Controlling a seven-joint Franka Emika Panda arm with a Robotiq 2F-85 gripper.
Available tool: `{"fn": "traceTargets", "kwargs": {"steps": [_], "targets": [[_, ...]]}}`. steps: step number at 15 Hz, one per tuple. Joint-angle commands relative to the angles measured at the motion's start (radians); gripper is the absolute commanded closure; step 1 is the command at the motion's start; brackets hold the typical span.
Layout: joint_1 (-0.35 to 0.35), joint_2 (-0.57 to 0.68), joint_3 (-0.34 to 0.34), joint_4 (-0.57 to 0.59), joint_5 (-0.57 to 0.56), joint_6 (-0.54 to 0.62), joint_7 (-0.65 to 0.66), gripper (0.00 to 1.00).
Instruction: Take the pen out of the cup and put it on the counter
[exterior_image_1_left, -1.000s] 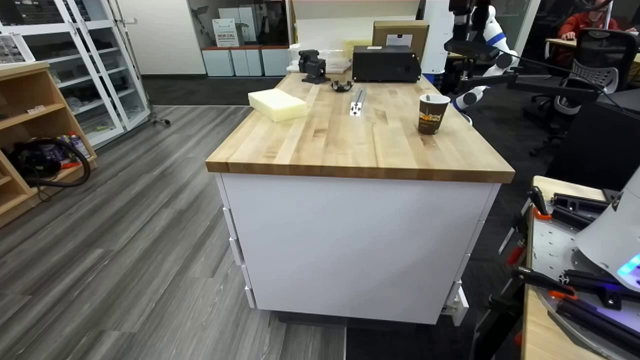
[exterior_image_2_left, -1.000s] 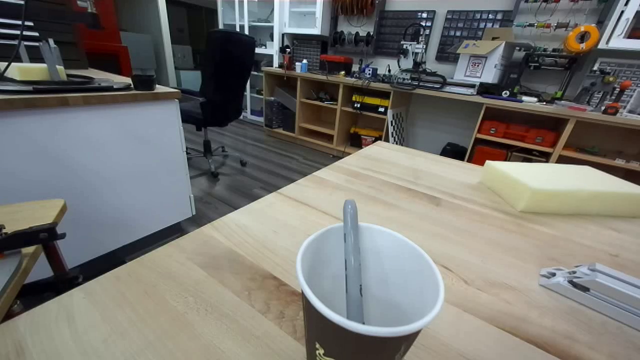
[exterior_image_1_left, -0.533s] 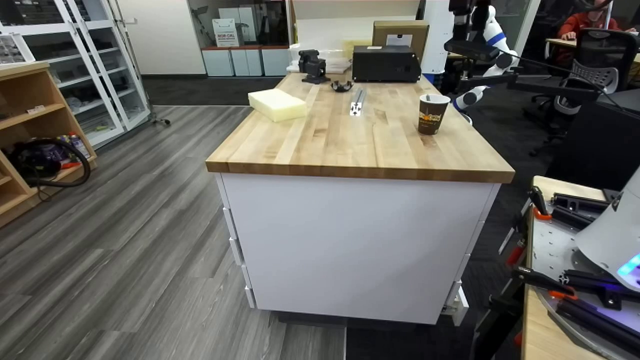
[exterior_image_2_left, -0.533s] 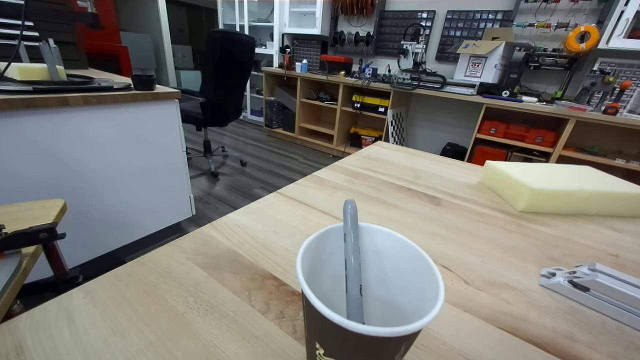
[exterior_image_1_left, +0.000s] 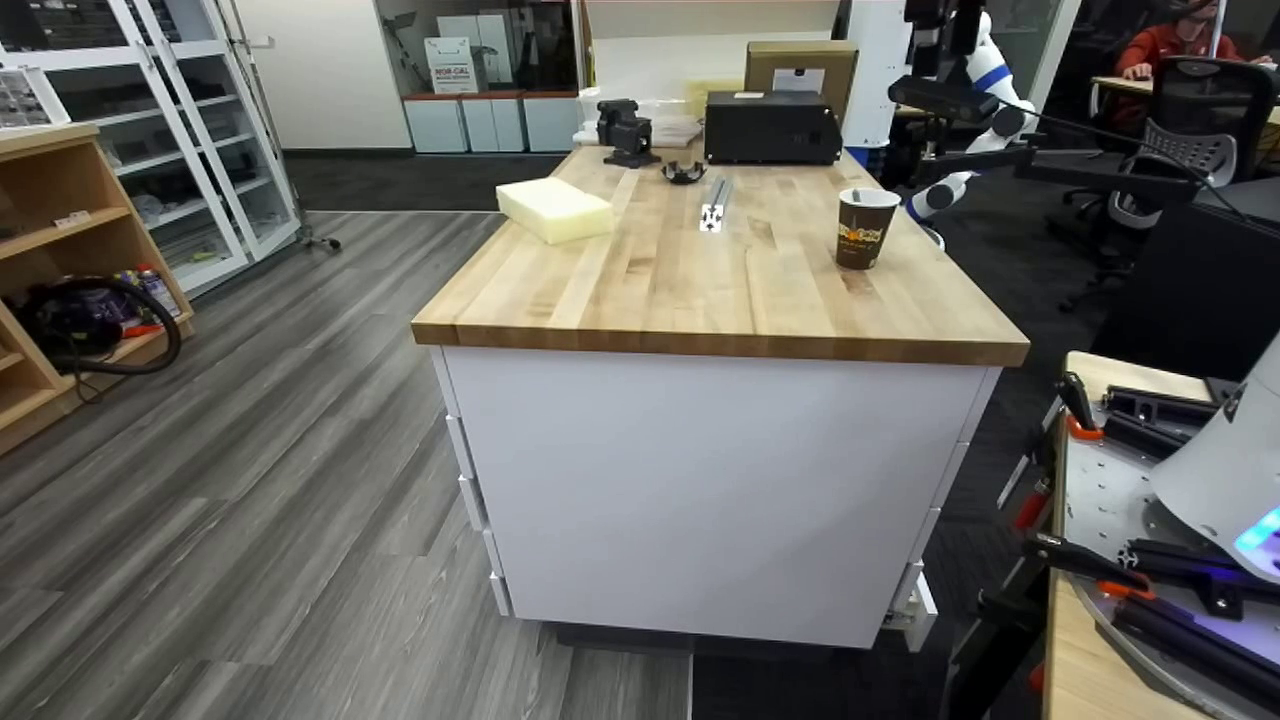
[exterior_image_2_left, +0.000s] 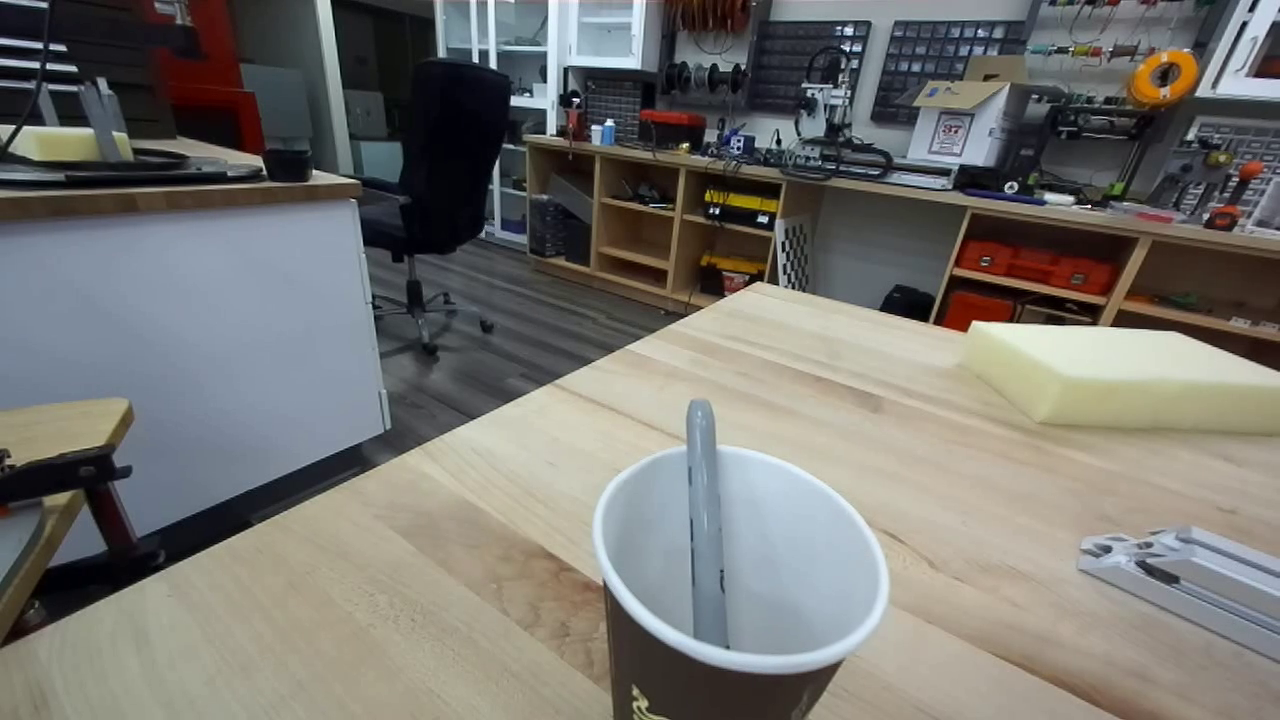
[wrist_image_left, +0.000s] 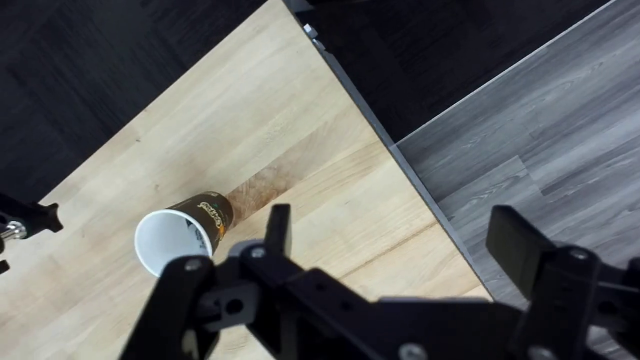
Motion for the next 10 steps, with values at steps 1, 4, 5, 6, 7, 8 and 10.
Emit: {"fn": "traceTargets", "kwargs": {"steps": [1,4,5,6,7,8,10], "targets": [[-0.025,0.017,-0.053,0.002,-0.063,0.075,-0.089,0.00],[-0.039,0.068,-0.118,0.006,-0.060,0.193,-0.156,0.00],[-0.043,0.088,-0.136,0.008,-0.052,0.226,-0.173,0.00],[-0.050,0.116,-0.155,0.013,-0.043,0.256,-0.189,0.00],[-0.057,0.141,-0.169,0.016,-0.038,0.278,-0.197,0.00],[-0.062,0.168,-0.184,0.020,-0.029,0.291,-0.207,0.00],[-0.071,0.219,-0.210,0.026,-0.007,0.318,-0.226,0.00]]}}
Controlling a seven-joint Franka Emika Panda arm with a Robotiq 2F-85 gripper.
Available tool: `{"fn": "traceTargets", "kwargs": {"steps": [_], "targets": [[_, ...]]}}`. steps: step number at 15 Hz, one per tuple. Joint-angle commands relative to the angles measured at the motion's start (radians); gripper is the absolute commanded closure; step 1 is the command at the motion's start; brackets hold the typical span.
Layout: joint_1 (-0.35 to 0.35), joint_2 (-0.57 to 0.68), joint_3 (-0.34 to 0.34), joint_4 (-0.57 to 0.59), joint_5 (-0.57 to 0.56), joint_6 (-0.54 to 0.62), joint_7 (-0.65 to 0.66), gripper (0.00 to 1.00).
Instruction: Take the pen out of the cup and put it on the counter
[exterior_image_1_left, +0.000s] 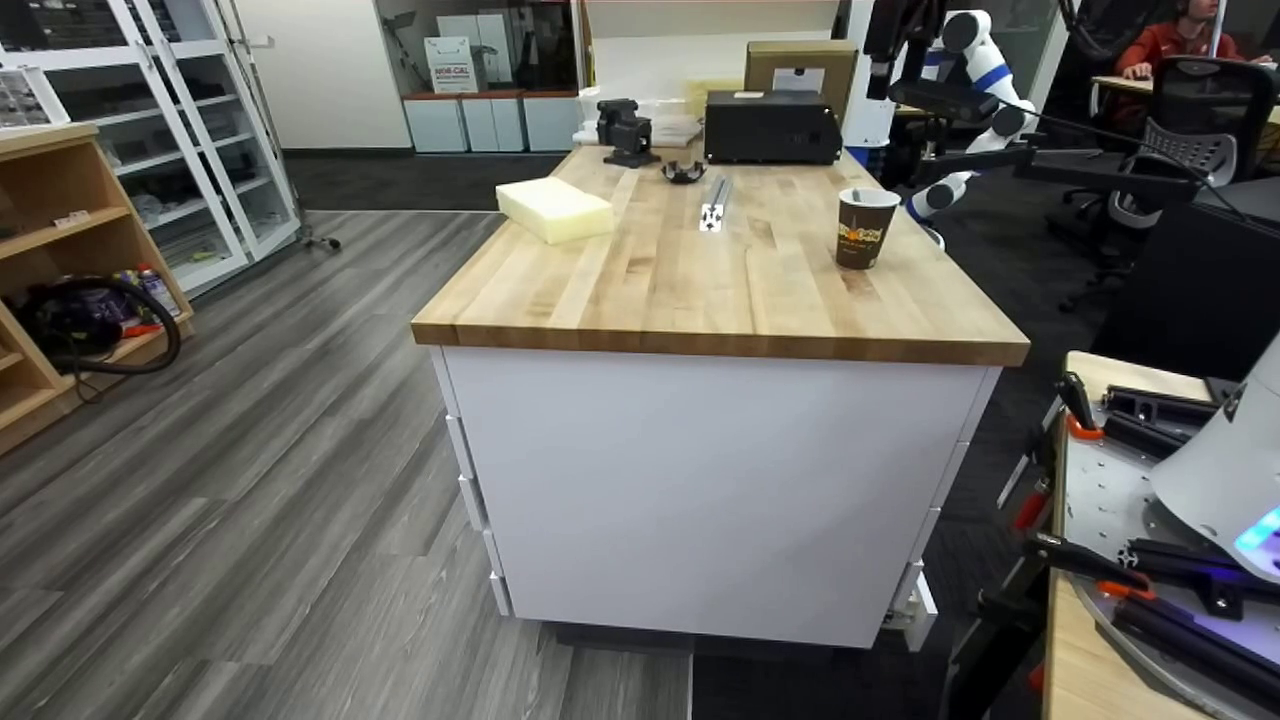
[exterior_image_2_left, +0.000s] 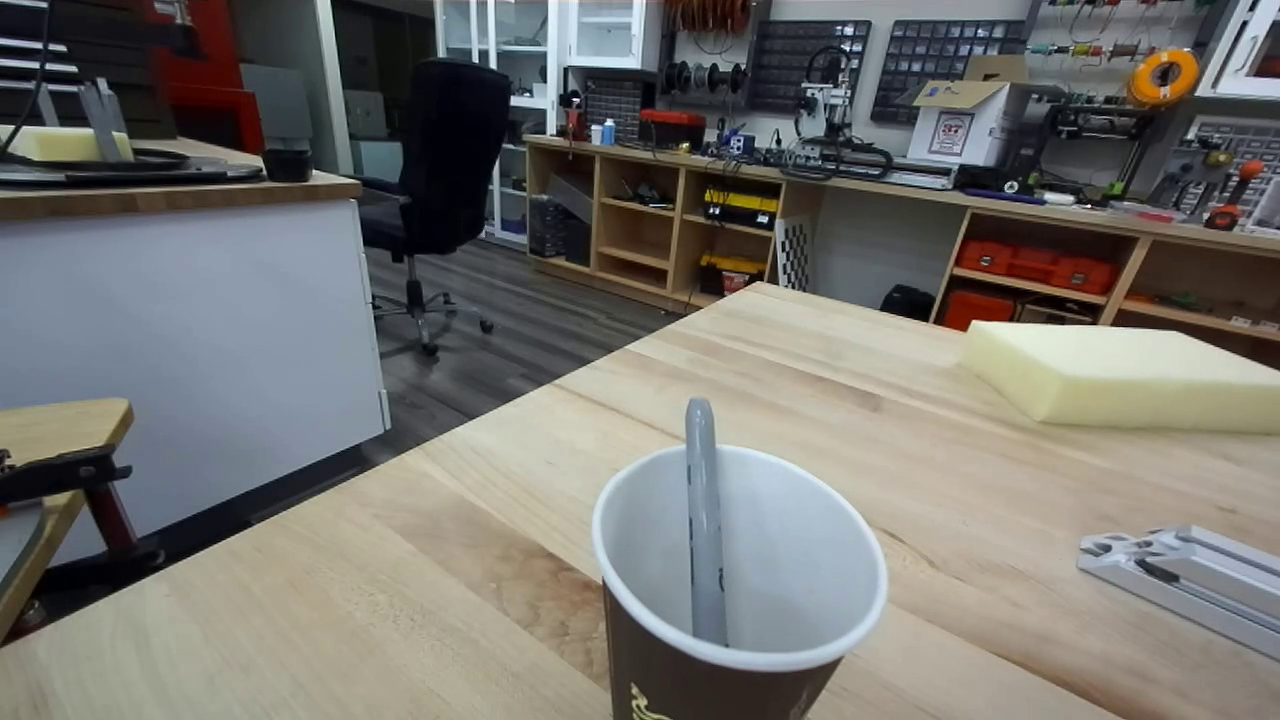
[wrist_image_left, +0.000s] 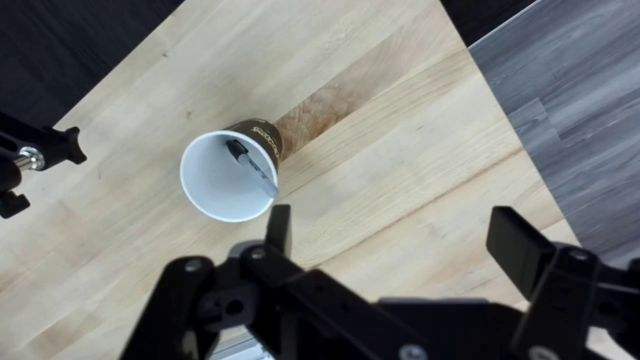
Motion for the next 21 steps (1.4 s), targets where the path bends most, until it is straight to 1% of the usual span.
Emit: {"fn": "traceTargets", "kwargs": {"steps": [1,7,13,18,21], "targets": [[-0.024,0.095,-0.032,0.026,0.051,0.048,-0.047,0.00],[-0.051,0.199,-0.068,0.024,0.112,0.096,-0.084,0.00],[-0.084,0.257,-0.094,0.021,0.138,0.145,-0.150,0.00],[-0.091,0.291,-0.097,0.032,0.151,0.207,-0.209,0.00],[-0.089,0.331,-0.092,0.057,0.147,0.210,-0.230,0.00]]}}
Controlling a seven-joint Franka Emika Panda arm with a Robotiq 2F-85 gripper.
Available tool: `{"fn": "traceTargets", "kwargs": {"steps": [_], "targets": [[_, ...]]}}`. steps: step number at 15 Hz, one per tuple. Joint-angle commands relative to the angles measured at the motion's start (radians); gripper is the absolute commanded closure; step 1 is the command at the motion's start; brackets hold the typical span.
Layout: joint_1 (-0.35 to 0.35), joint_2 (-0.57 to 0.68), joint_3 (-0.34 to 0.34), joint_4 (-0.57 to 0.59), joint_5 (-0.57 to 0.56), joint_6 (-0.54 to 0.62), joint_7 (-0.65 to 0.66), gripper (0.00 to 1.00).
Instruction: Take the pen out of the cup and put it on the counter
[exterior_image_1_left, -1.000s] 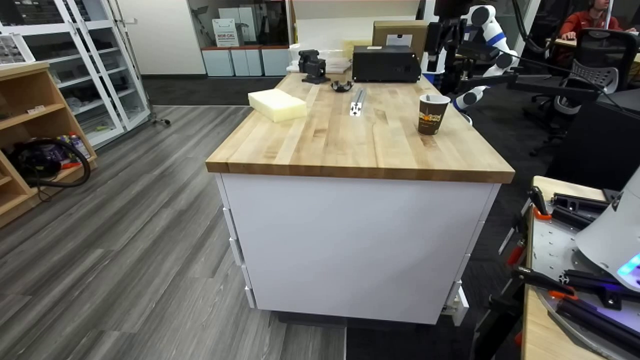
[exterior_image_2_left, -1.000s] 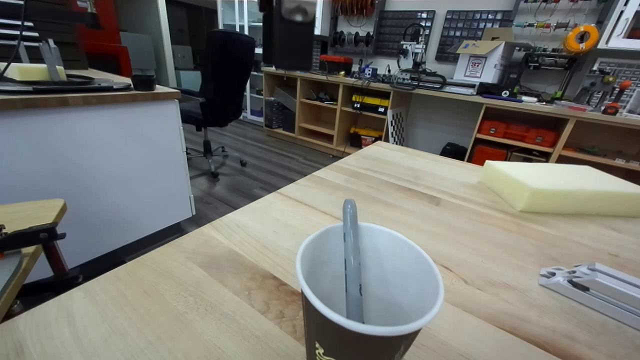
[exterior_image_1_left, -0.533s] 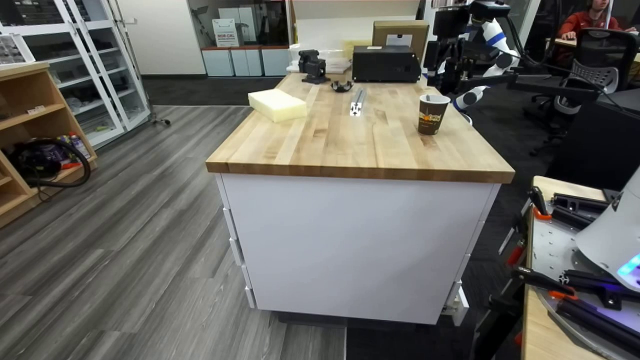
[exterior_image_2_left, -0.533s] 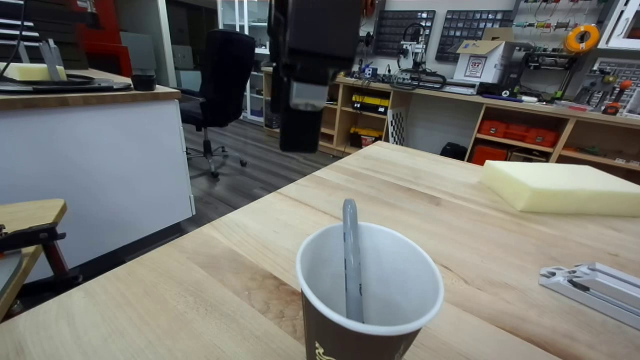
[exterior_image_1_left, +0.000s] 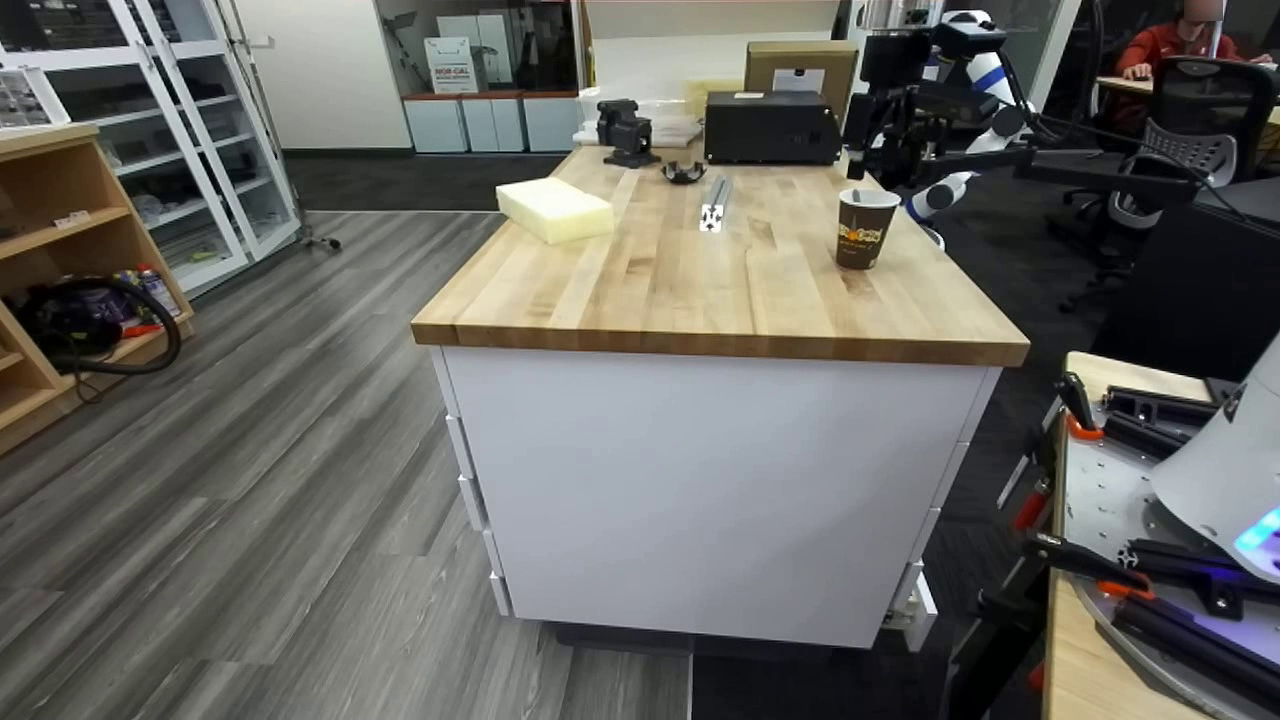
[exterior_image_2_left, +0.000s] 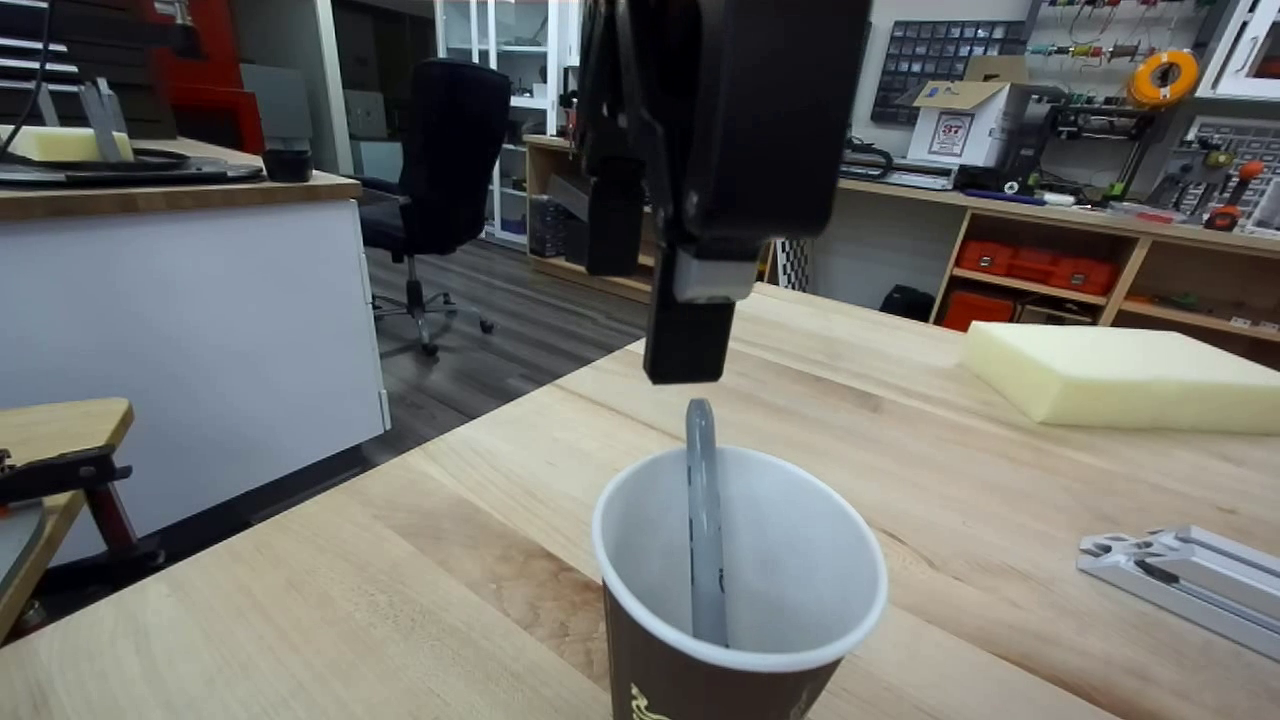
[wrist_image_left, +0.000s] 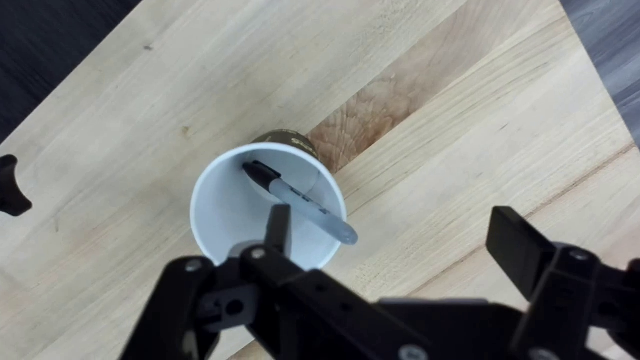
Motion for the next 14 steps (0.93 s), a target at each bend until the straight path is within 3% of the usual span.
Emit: {"fn": "traceTargets", "kwargs": {"steps": [1,9,11,12,14], "targets": [[-0.007,0.053,0.012,0.047,0.009,0.003,-0.042,0.00],[-0.009,0.126,0.028,0.125,-0.008,-0.076,-0.006,0.00],[-0.010,0.136,0.030,0.137,-0.008,-0.085,-0.006,0.26],[-0.010,0.140,0.032,0.143,-0.008,-0.090,-0.004,0.33],[-0.010,0.146,0.033,0.150,-0.012,-0.097,-0.001,0.28]]}}
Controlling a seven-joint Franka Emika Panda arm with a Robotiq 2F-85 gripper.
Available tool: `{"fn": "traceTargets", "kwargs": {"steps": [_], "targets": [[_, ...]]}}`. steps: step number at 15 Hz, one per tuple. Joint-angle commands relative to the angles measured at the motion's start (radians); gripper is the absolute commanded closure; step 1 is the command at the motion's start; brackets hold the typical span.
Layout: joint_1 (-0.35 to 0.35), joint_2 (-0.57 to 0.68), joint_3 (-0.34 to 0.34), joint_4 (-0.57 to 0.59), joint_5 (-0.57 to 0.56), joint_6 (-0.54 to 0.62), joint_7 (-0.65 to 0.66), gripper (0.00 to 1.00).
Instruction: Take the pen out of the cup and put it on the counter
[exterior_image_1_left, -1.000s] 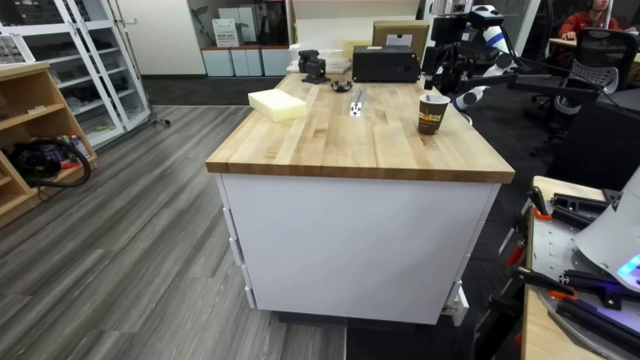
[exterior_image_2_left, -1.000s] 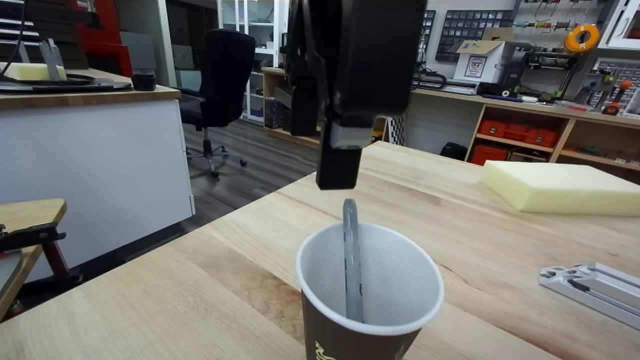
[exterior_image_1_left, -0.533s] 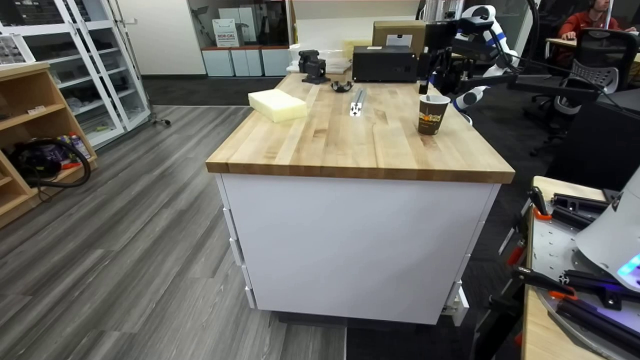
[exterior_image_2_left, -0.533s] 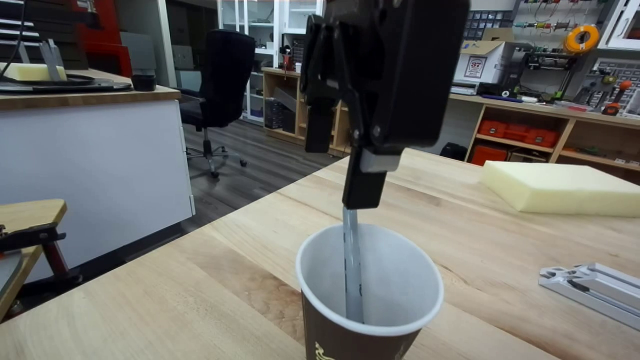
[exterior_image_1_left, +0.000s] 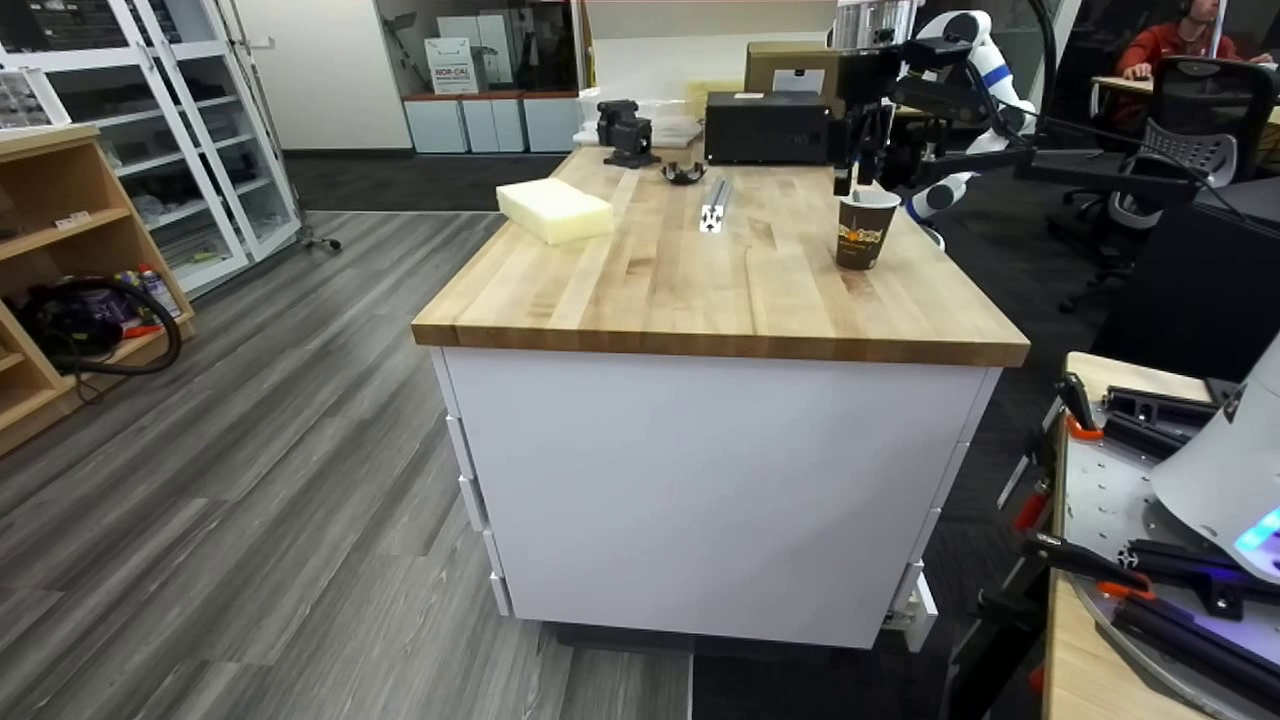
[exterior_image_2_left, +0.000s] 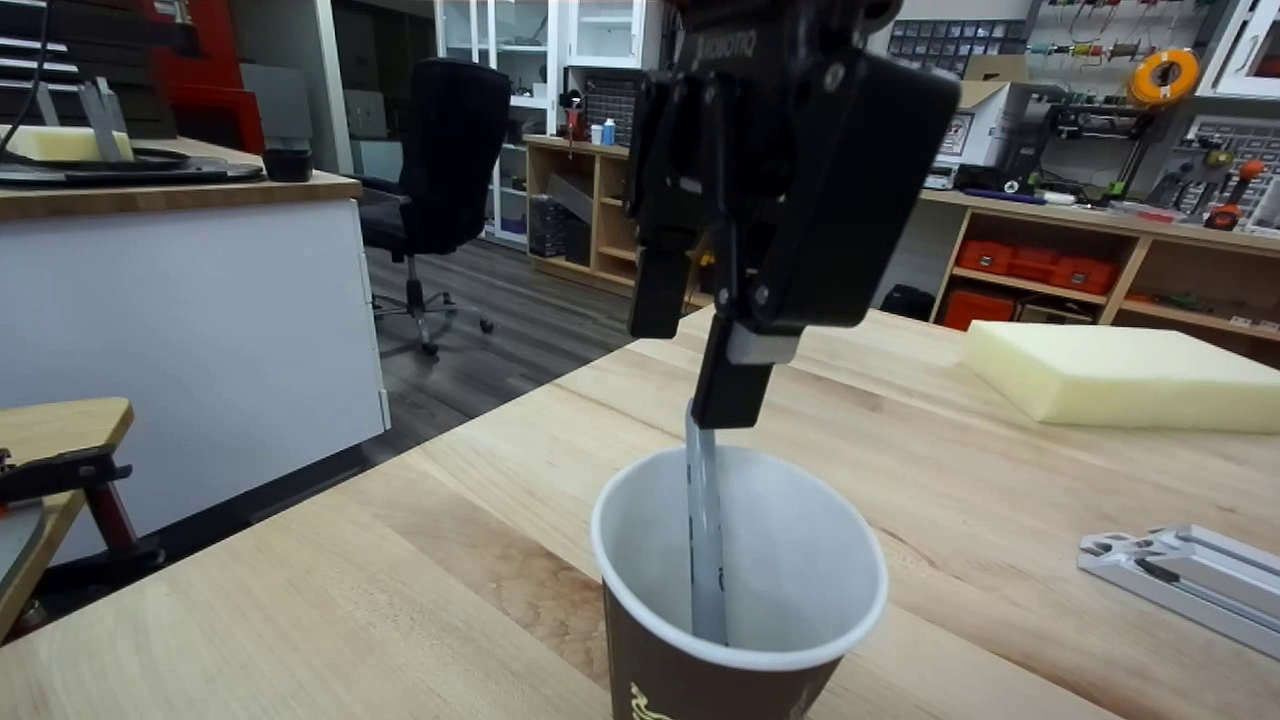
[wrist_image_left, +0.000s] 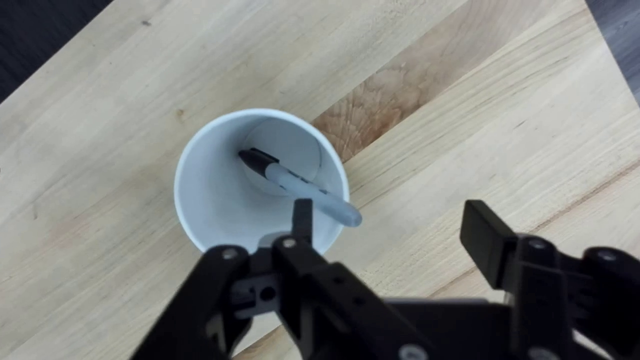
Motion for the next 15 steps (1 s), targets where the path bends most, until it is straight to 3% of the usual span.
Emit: {"fn": "traceTargets", "kwargs": {"steps": [1,2,3,4,5,6,9,11,13,15], "targets": [[-0.011,0.022,0.014,0.045,-0.012,-0.050,0.016,0.37],[-0.010,0.025,0.014,0.051,-0.012,-0.060,0.019,0.53],[-0.009,0.030,0.016,0.062,-0.013,-0.079,0.025,0.55],[-0.008,0.032,0.017,0.072,-0.018,-0.098,0.035,0.45],[-0.006,0.040,0.019,0.102,-0.024,-0.147,0.048,0.19],[-0.005,0.045,0.021,0.128,-0.030,-0.191,0.055,0.19],[-0.004,0.074,0.028,0.208,-0.017,-0.297,0.071,0.03],[-0.002,0.075,0.034,0.237,-0.015,-0.340,0.090,0.00],[-0.009,0.057,0.034,0.201,-0.014,-0.293,0.059,0.04],[-0.006,0.057,0.042,0.222,-0.022,-0.303,0.078,0.00]]}}
